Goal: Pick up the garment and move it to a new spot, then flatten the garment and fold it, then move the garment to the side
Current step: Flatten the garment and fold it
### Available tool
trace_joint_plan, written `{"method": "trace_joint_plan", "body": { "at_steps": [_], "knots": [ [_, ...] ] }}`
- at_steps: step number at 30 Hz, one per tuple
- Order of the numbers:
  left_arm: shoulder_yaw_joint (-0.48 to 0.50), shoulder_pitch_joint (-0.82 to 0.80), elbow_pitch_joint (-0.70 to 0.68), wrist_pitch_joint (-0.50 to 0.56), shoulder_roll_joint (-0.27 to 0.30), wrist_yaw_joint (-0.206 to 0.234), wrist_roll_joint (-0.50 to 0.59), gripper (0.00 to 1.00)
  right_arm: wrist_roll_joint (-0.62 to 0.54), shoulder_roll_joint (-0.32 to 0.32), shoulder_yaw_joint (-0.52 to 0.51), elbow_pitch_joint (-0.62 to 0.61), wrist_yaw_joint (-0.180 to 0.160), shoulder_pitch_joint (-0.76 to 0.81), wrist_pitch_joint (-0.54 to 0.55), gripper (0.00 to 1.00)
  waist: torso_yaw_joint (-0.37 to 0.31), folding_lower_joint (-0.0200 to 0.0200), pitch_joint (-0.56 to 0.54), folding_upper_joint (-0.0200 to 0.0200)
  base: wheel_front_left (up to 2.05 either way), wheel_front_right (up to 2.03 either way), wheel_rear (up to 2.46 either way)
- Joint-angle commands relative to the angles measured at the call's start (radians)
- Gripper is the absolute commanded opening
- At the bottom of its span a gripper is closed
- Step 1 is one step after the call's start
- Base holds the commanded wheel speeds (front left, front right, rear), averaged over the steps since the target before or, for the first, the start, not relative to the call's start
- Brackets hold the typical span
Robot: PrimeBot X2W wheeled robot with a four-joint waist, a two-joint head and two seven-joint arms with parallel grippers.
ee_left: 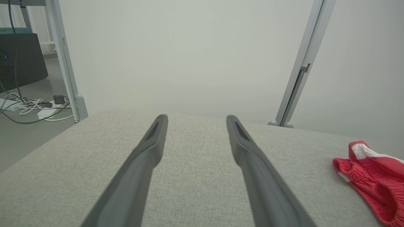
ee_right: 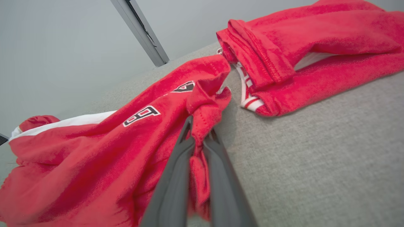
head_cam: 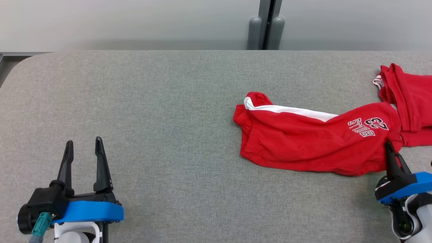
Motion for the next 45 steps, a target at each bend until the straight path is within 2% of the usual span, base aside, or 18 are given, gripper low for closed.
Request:
{"method": "trace_joint_plan", "body": {
  "at_steps": [1, 8, 14, 21, 28, 35, 36, 37, 38, 42, 45],
  "knots": [
    [0.002, 0.009, -0.004, -0.004, -0.001, -0.002, 0.002, 1.0, -0.018, 0.015, -0.011, -0.014, 0.001, 0.009, -0.005, 0.0, 0.002, 0.0002, -0.002, 0.0, 0.0, 0.0, 0.0],
    [-0.001, -0.003, -0.004, -0.004, -0.006, -0.005, 0.008, 1.0, -0.121, 0.057, -0.017, -0.111, 0.001, -0.055, 0.001, 0.0, 0.01, 0.0002, 0.002, 0.0, 0.0, 0.0, 0.0],
    [-0.011, -0.009, -0.007, -0.004, -0.009, -0.006, 0.004, 1.0, -0.234, 0.108, 0.032, -0.225, 0.001, -0.104, 0.051, 0.0, 0.023, 0.0002, 0.005, 0.0, 0.0, 0.0, 0.0],
    [-0.016, -0.018, -0.002, -0.004, -0.01, -0.007, -0.008, 1.0, -0.303, 0.179, 0.104, -0.296, 0.001, -0.124, 0.116, 0.0, 0.043, 0.0002, 0.011, 0.0, 0.0, 0.0, 0.0],
    [-0.036, -0.025, 0.0, -0.004, -0.01, 0.005, -0.026, 1.0, -0.345, 0.22, 0.18, -0.271, 0.001, -0.104, 0.155, 0.0, 0.074, 0.0002, 0.023, 0.0, 0.0, 0.0, 0.0],
    [-0.041, -0.021, -0.004, -0.004, -0.011, 0.016, -0.042, 1.0, -0.36, 0.231, 0.231, -0.217, 0.001, -0.078, 0.12, 0.0, 0.091, 0.0002, 0.036, 0.0, 0.0, 0.0, 0.0],
    [-0.041, -0.019, -0.004, -0.004, -0.011, 0.018, -0.041, 1.0, -0.362, 0.233, 0.238, -0.211, 0.001, -0.073, 0.111, 0.12, 0.09, 0.0002, 0.037, 0.0, 0.0, 0.0, 0.0],
    [-0.041, -0.016, -0.005, -0.004, -0.011, 0.018, -0.042, 1.0, -0.359, 0.237, 0.246, -0.203, 0.001, -0.067, 0.105, 0.32, 0.089, 0.0002, 0.038, 0.0, 0.0, 0.0, 0.0],
    [-0.042, -0.015, -0.006, -0.004, -0.011, 0.019, -0.043, 1.0, -0.355, 0.242, 0.256, -0.197, 0.001, -0.063, 0.096, 0.98, 0.087, 0.0002, 0.039, 0.0, 0.0, 0.0, 0.0],
    [-0.048, -0.022, -0.004, -0.004, -0.011, 0.024, -0.043, 1.0, -0.35, 0.238, 0.302, -0.202, 0.001, -0.061, 0.058, 1.0, 0.081, 0.0002, 0.039, 0.0, 0.0, 0.0, 0.0],
    [-0.047, -0.03, -0.001, -0.004, -0.011, 0.022, -0.038, 1.0, -0.36, 0.212, 0.311, -0.233, 0.001, -0.053, 0.026, 1.0, 0.076, 0.0002, 0.033, 0.0, 0.0, 0.0, 0.0]
  ]
}}
